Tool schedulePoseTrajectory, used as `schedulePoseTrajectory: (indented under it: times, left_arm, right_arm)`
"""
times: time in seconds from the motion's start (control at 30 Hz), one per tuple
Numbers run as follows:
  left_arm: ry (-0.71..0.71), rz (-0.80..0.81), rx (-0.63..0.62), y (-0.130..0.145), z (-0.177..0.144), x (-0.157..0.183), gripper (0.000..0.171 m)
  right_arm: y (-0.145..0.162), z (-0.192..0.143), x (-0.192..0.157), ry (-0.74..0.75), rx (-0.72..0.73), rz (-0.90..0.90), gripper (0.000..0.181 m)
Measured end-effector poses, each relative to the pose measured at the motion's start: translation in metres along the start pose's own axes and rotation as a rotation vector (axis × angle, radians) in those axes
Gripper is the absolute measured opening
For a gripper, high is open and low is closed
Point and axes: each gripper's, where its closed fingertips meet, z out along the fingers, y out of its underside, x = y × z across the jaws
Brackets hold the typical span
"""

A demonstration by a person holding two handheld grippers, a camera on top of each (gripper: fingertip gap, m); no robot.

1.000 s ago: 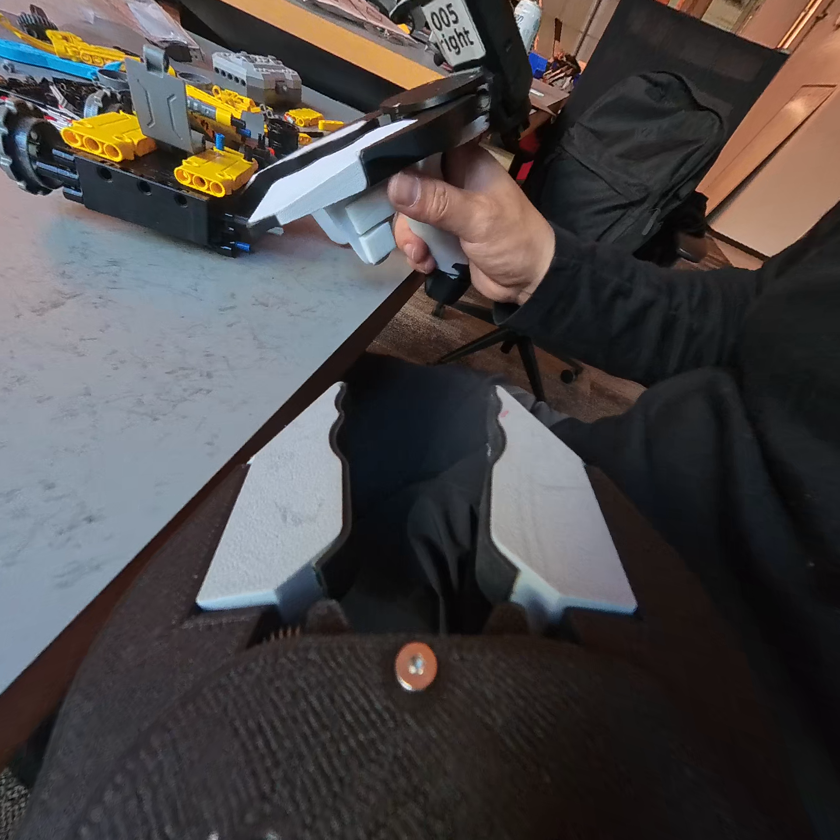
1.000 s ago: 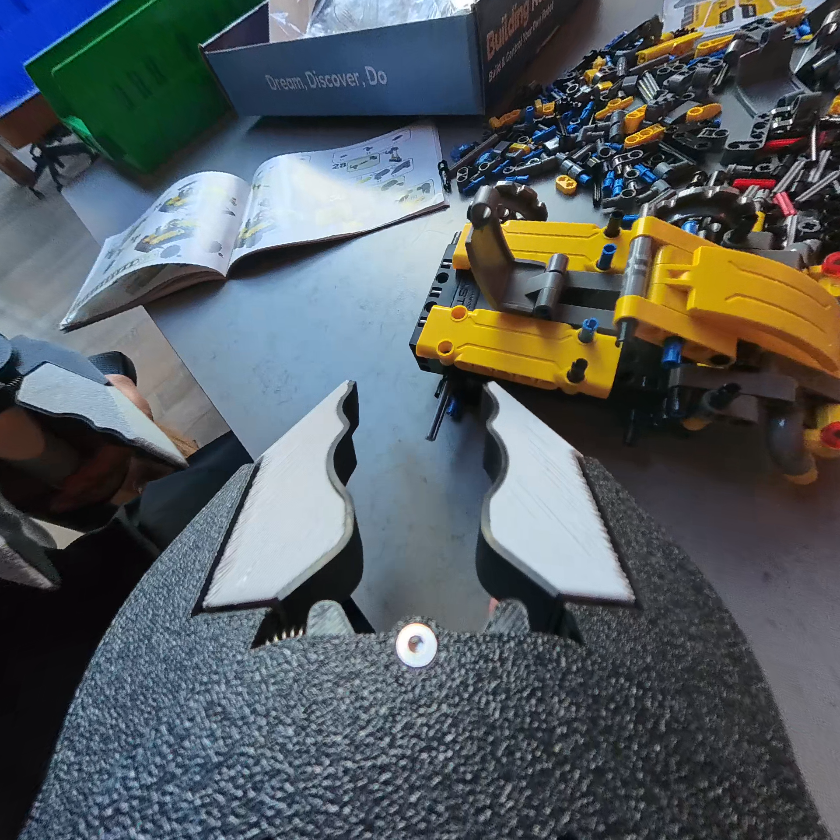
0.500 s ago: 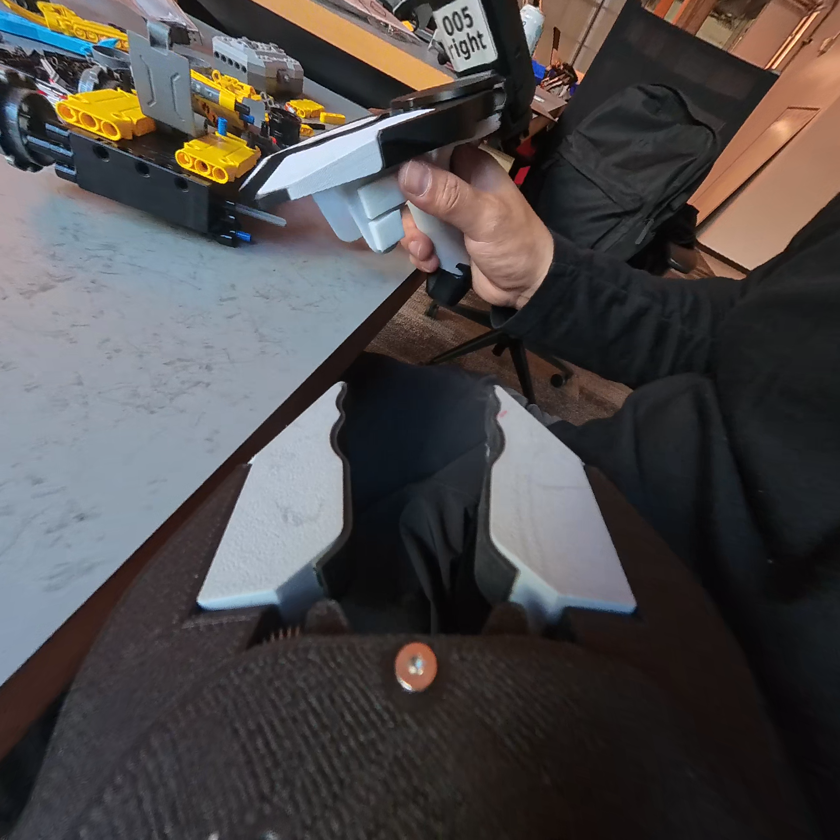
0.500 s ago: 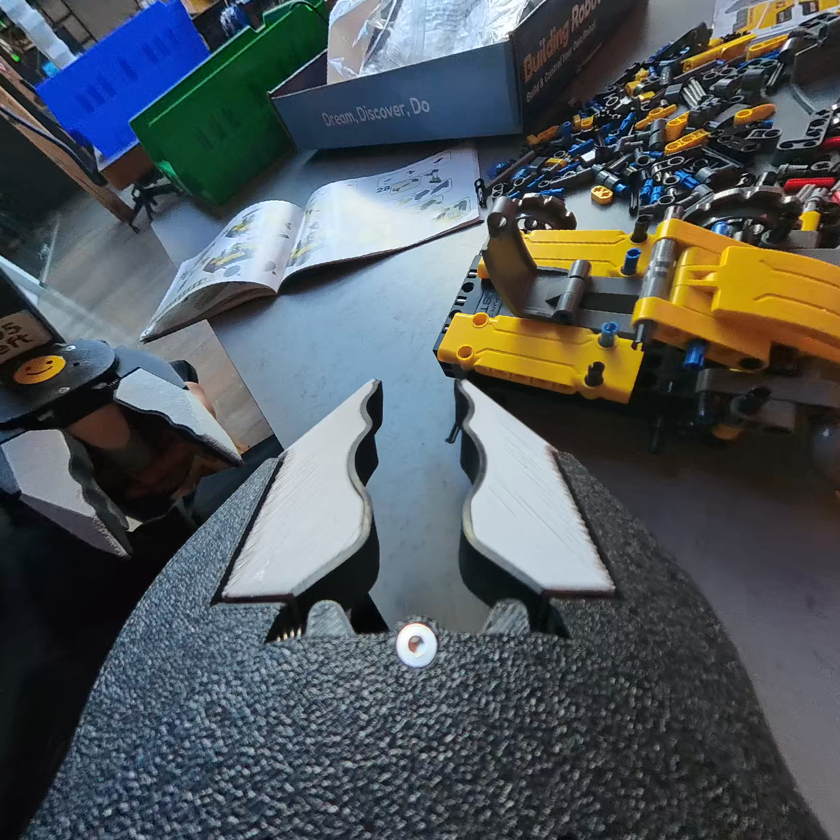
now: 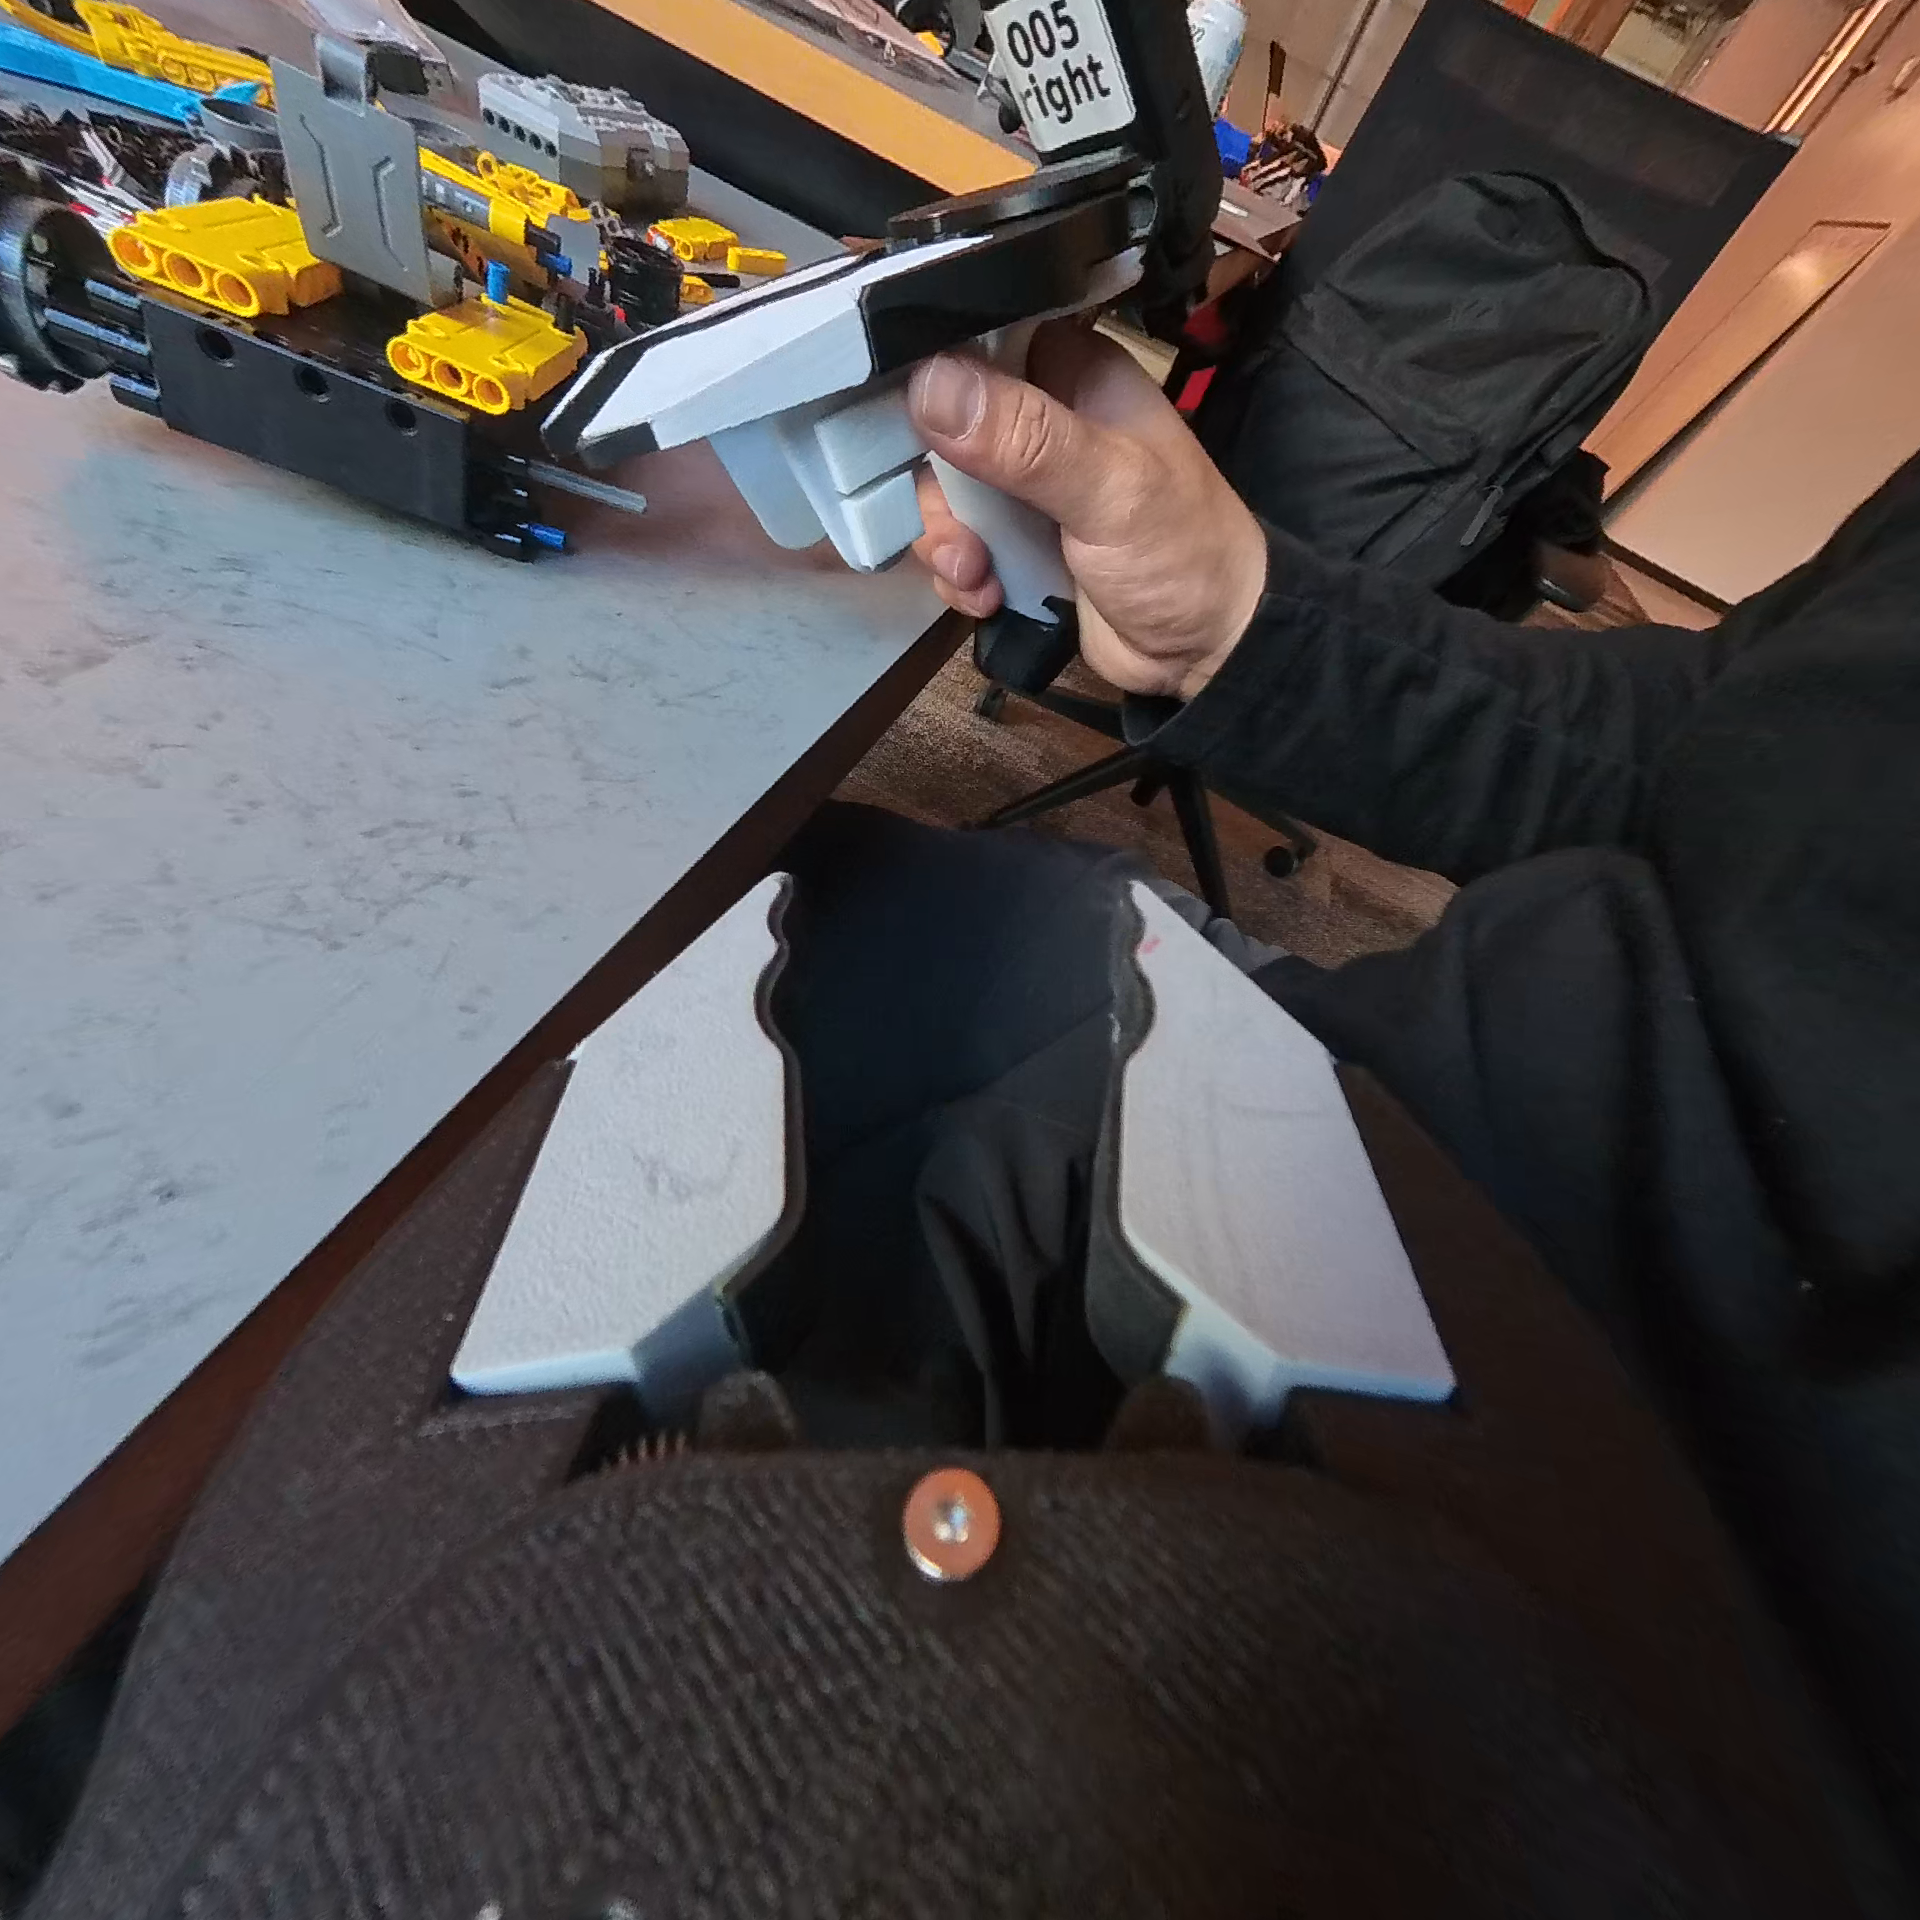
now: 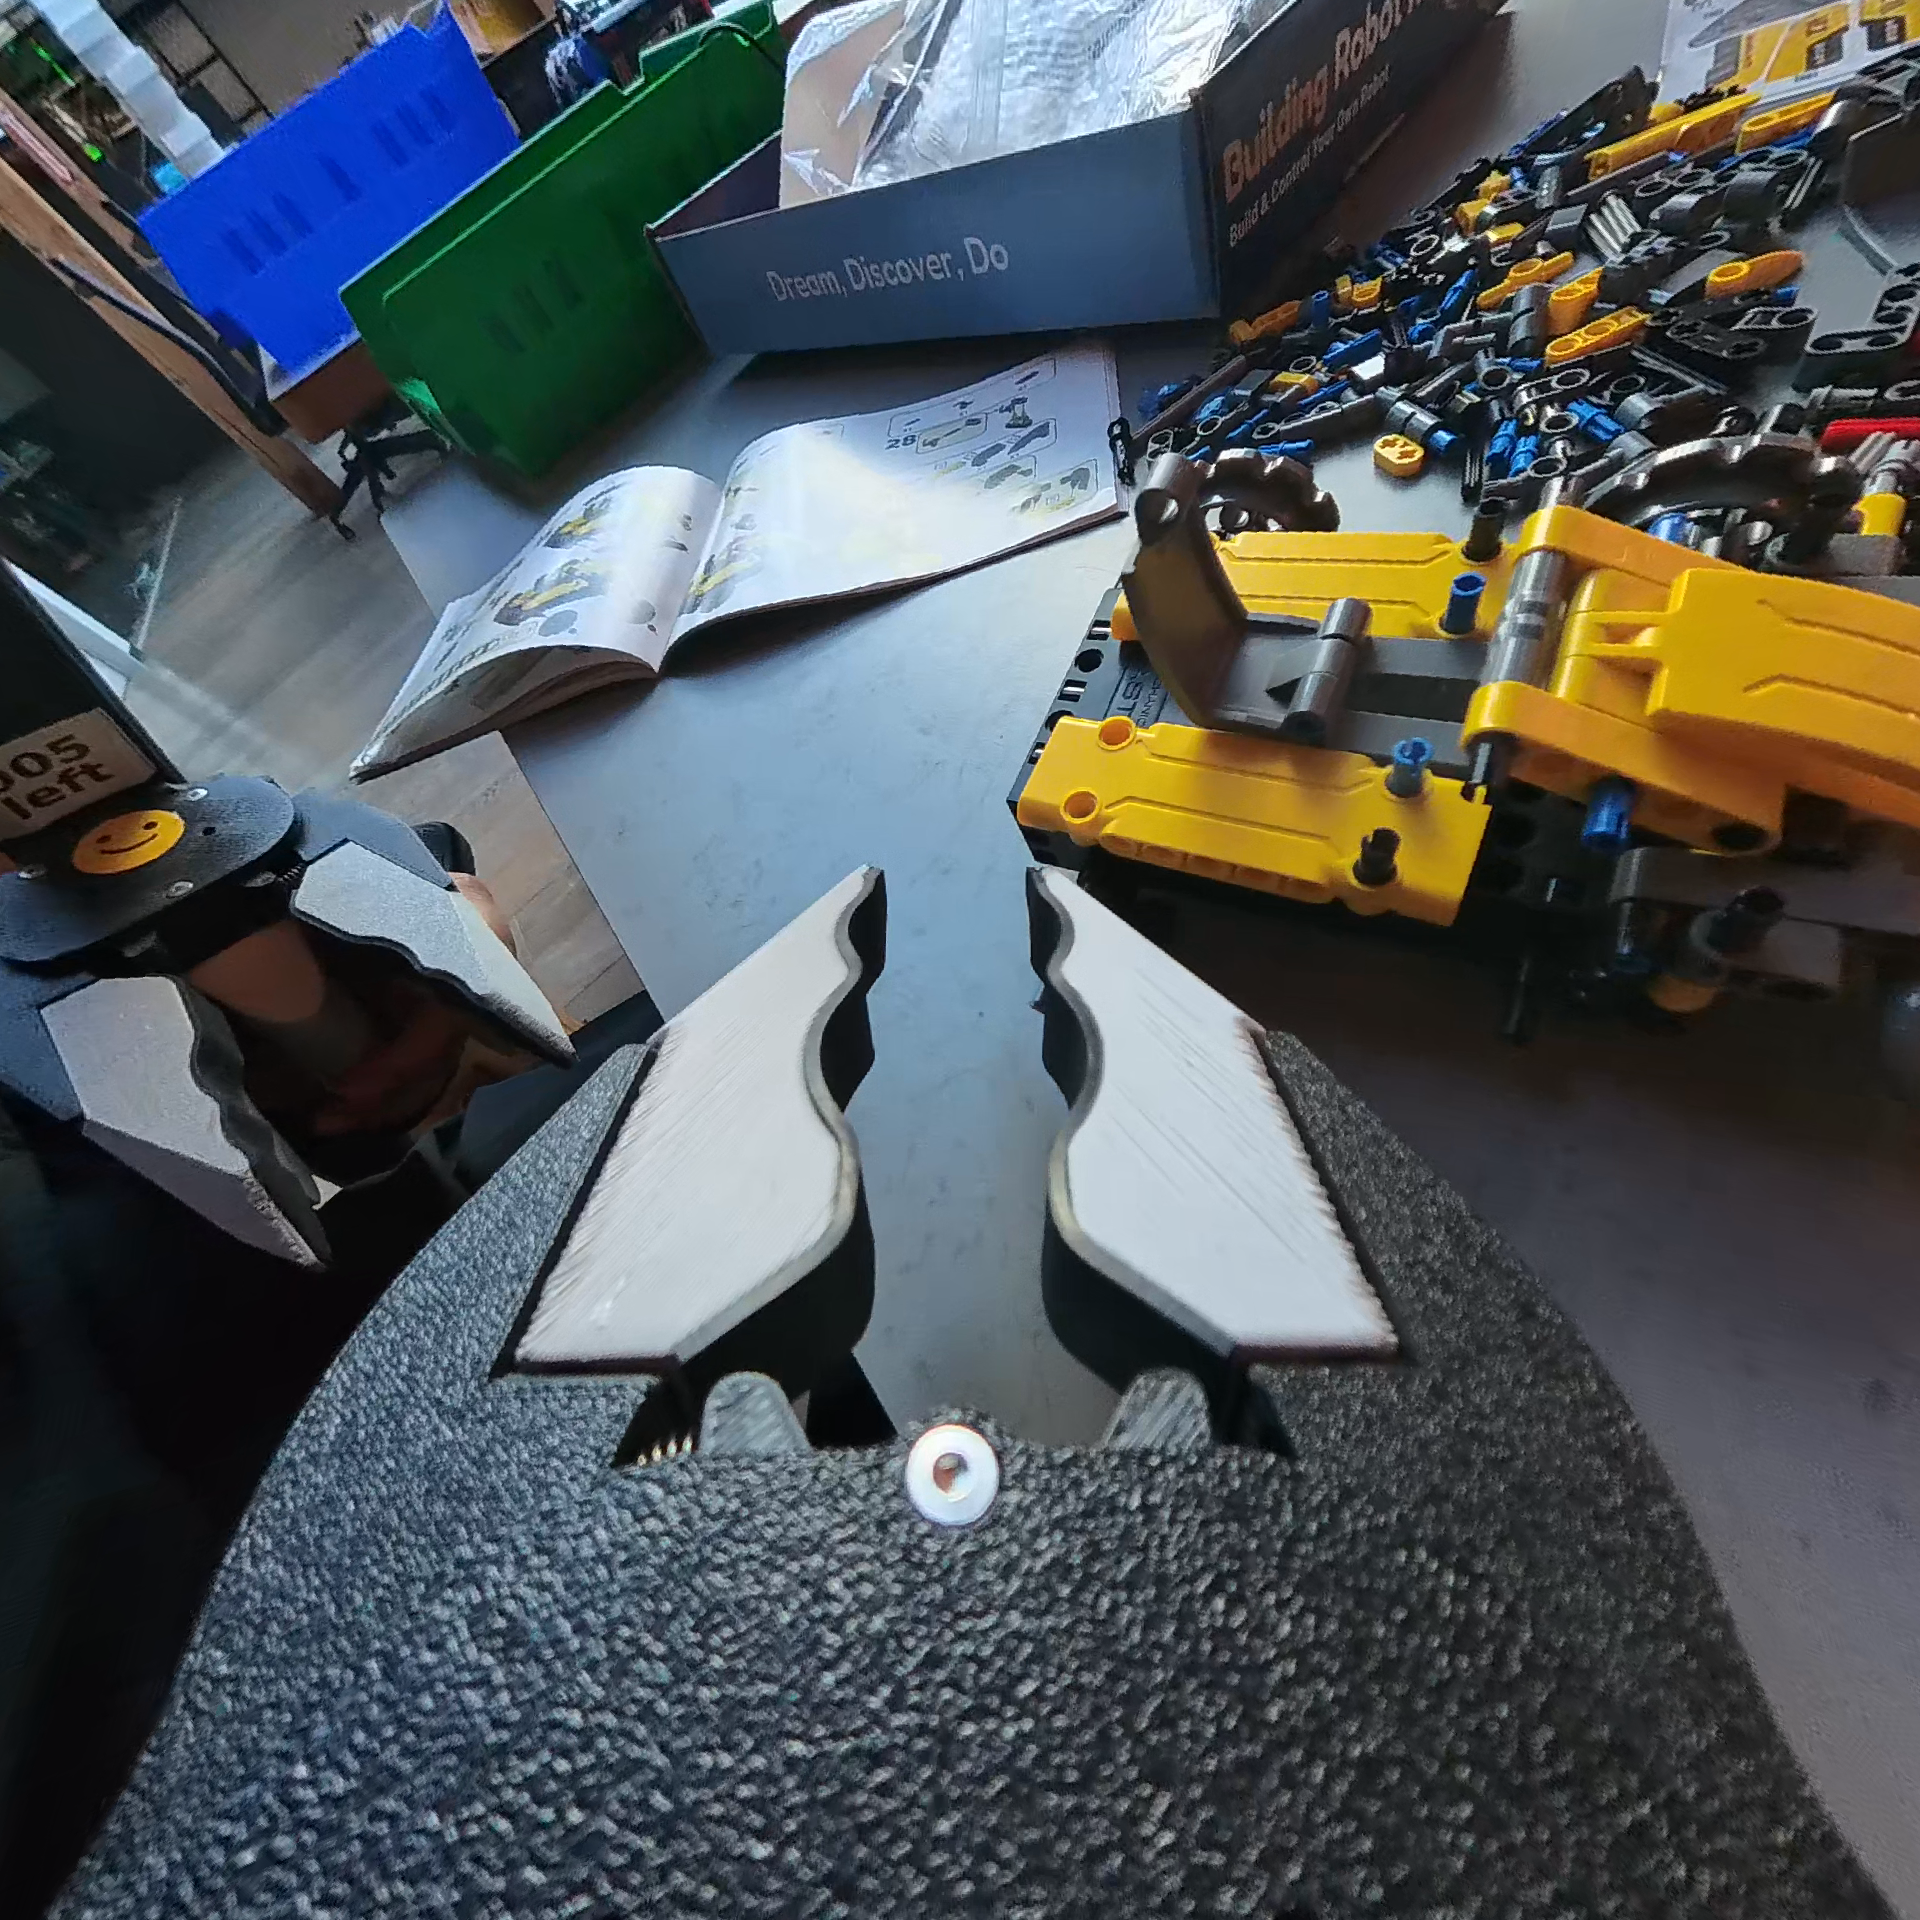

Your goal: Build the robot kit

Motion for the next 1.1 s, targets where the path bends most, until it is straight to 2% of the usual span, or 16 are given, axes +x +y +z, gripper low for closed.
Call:
schedulePoseTrajectory:
  times: [0.43,0.73,0.8,0.9,0.97,1.1]
  left_arm:
    - [-0.007,0.019,-0.004,0.001,-0.001,0.0,0.056]
    - [-0.056,0.094,-0.013,0.0,0.006,-0.003,0.056]
    - [-0.072,0.092,0.008,-0.005,0.006,-0.002,0.056]
    - [-0.127,0.102,0.036,-0.012,0.002,-0.005,0.059]
    - [-0.161,0.115,0.033,-0.018,0.0,-0.009,0.059]
    - [-0.254,0.172,0.043,-0.05,-0.006,-0.027,0.058]
  right_arm:
    - [0.001,0.001,0.0,0.002,-0.012,-0.001,0.026]
    - [-0.001,0.0,-0.002,-0.007,0.005,-0.013,0.023]
    - [0.001,0.001,-0.002,0.003,-0.013,-0.02,0.026]
    - [0.002,-0.002,0.004,0.035,-0.022,-0.016,0.042]
    - [0.003,-0.008,0.012,0.087,-0.026,-0.036,0.044]
    - [0.011,-0.011,0.018,0.121,-0.087,-0.063,0.048]
